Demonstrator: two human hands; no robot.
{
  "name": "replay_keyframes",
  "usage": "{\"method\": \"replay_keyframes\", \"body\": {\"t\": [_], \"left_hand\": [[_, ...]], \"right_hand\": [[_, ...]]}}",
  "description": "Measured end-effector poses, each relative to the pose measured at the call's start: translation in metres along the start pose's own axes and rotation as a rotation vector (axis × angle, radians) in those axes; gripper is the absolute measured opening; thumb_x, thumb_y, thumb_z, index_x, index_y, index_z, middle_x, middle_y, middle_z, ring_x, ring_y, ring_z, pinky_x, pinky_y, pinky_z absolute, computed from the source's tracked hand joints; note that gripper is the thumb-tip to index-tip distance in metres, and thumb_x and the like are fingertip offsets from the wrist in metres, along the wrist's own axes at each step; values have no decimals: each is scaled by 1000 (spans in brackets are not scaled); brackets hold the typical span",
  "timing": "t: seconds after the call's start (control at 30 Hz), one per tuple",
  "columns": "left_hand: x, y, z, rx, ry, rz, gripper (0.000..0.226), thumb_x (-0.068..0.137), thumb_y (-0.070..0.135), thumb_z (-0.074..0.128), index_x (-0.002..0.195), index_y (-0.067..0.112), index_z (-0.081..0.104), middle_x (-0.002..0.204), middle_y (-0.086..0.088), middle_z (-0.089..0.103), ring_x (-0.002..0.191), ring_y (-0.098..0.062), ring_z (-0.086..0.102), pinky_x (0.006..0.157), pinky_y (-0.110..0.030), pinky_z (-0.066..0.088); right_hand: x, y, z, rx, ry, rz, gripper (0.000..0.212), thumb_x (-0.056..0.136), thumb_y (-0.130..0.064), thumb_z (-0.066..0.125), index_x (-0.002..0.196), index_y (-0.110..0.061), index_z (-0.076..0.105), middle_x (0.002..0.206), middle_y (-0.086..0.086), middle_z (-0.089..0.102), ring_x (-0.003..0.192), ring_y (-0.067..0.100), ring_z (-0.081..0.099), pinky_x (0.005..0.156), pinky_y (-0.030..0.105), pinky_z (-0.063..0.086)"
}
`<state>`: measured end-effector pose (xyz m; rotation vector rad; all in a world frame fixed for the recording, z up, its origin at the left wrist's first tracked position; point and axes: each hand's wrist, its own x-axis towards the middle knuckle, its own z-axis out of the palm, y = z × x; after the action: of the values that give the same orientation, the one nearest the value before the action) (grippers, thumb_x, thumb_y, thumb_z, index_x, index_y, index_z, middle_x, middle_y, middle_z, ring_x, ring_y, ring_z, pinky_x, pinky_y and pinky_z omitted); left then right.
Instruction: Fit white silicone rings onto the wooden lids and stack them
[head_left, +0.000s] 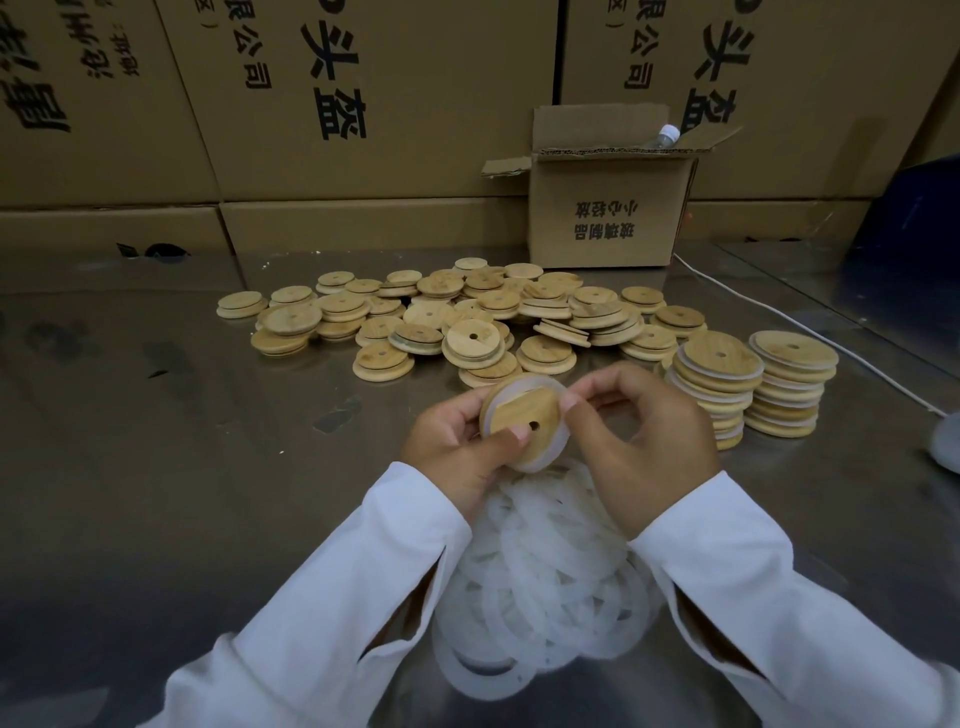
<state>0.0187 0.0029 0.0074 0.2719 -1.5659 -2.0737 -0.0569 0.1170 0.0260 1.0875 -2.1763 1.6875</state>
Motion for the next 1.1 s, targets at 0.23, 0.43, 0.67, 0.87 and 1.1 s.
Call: {"method": "replay_keyframes", "body": {"t": [0.23,0.43,0.67,0.87,1.1], "left_hand": [[-1,5,-2,84,1,23,38,66,19,65,102,9,66,96,-16,71,92,-30,66,84,-42,54],[0,11,-4,113,-59,18,36,66,17,62,101,10,65,94,-11,71,88,-22,67,77,-33,57],[-1,15,-7,186,-43,7,24,77,5,59,99,11,64,99,-19,67,95,-31,62,90,-44,49],[1,12,-7,153,-33,-46,23,80,4,57,100,11,64,98,-18,68,95,-31,64,89,-44,51],[3,12,-9,40,-33,-97,20,85,1,52,97,11,65,84,-5,73,79,-15,69,70,-29,58]], "right_hand": [[5,-1,-6,-3,-92,51,19,82,-17,63,68,-29,59,69,-14,61,69,-4,54,61,5,39],[10,-2,-11,103,-156,162,19,83,-16,62,66,-24,62,65,-8,62,62,2,55,58,6,41],[8,-1,-8,147,-141,210,20,81,-14,63,63,-22,64,65,-5,63,63,7,55,59,9,43],[8,-1,-7,155,-143,234,20,81,-13,63,63,-22,63,65,-2,63,67,12,57,66,18,45],[9,-2,-11,69,-255,179,19,85,-15,60,67,-23,61,70,-1,63,74,18,59,74,28,47]]}}
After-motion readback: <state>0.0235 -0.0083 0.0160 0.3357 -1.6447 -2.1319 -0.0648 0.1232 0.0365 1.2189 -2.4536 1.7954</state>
